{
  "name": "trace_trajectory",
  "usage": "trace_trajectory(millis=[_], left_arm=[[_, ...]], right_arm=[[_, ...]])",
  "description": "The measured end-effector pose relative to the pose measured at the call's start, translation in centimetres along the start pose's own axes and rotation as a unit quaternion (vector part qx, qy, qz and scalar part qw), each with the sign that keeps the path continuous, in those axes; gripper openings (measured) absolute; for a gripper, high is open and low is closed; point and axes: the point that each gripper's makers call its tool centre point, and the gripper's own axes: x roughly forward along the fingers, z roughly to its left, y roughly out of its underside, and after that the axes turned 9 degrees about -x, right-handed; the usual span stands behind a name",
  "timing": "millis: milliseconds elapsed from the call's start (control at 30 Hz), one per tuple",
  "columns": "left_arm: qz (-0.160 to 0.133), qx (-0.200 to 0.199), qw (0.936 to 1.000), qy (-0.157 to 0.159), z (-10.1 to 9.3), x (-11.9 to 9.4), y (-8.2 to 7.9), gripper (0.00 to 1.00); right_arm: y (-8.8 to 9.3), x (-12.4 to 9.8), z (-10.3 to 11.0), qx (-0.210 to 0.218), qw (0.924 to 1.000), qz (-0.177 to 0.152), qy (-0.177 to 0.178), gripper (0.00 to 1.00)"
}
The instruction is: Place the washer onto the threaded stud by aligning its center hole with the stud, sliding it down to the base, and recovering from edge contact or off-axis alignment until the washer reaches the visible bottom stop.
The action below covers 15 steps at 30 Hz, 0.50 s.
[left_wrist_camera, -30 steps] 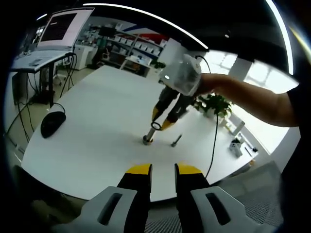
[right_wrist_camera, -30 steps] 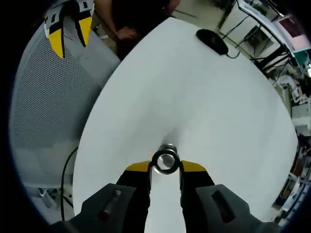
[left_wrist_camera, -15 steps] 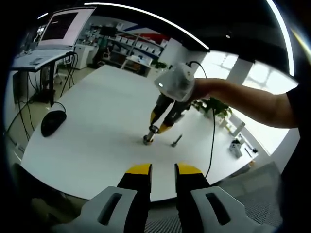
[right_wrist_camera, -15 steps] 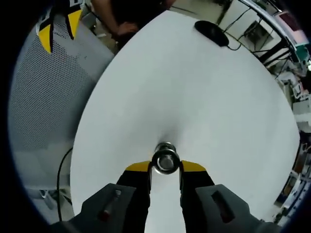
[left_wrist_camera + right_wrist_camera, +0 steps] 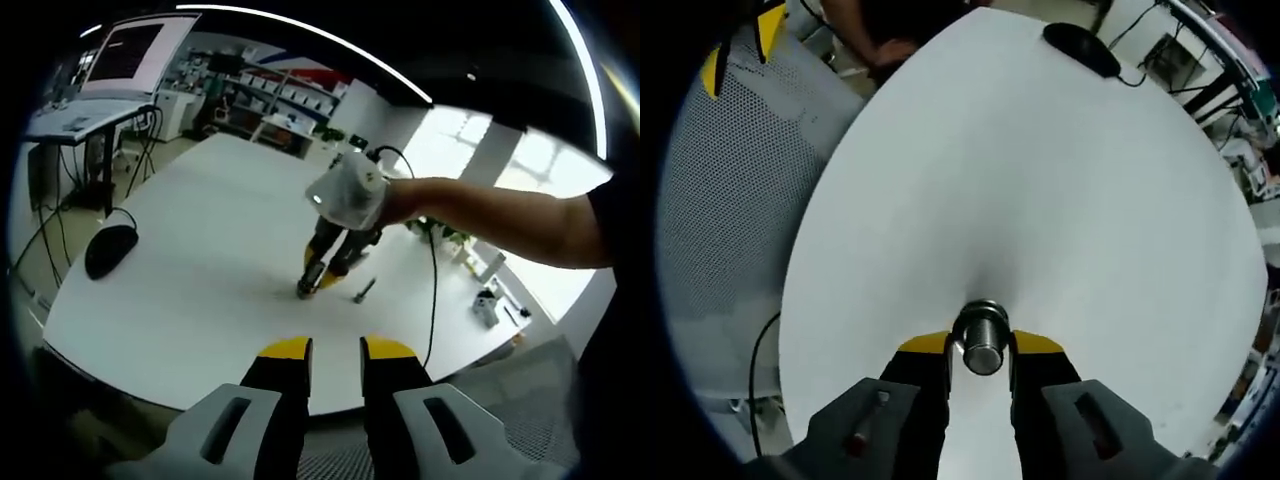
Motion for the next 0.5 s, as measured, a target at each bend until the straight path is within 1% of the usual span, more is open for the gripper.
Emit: trace_trajectory(millis=[233, 300, 333, 467, 500], left_arm=[[0.000, -0.002, 1.0000, -0.002, 0.1, 0.0, 0.0, 0.17], [0.001, -0.002, 1.0000, -0.002, 0.1, 0.0, 0.1, 0.17], [0.002, -0.002, 1.0000, -0.002, 0.1, 0.0, 0.1, 0.17], [0.006, 0.006, 1.0000, 0.001, 0.0, 0.1, 0.2, 0.15], [0.006, 0.006, 1.0000, 0.001, 0.0, 0.1, 0.2, 0.15]], right_arm=[[0.1, 0.9, 0.0, -0.003, 1.0000, 0.005, -0.008, 0.22], [0.2, 1.2, 0.0, 0.002, 1.0000, 0.005, -0.008, 0.22], [0.2, 1.1, -0.2, 0.003, 1.0000, 0.004, -0.003, 0.22], [0.2, 1.0, -0.1, 0.010, 0.9999, 0.000, -0.011, 0.22], [0.1, 1.0, -0.1, 0.010, 0.9999, 0.000, -0.009, 0.23]])
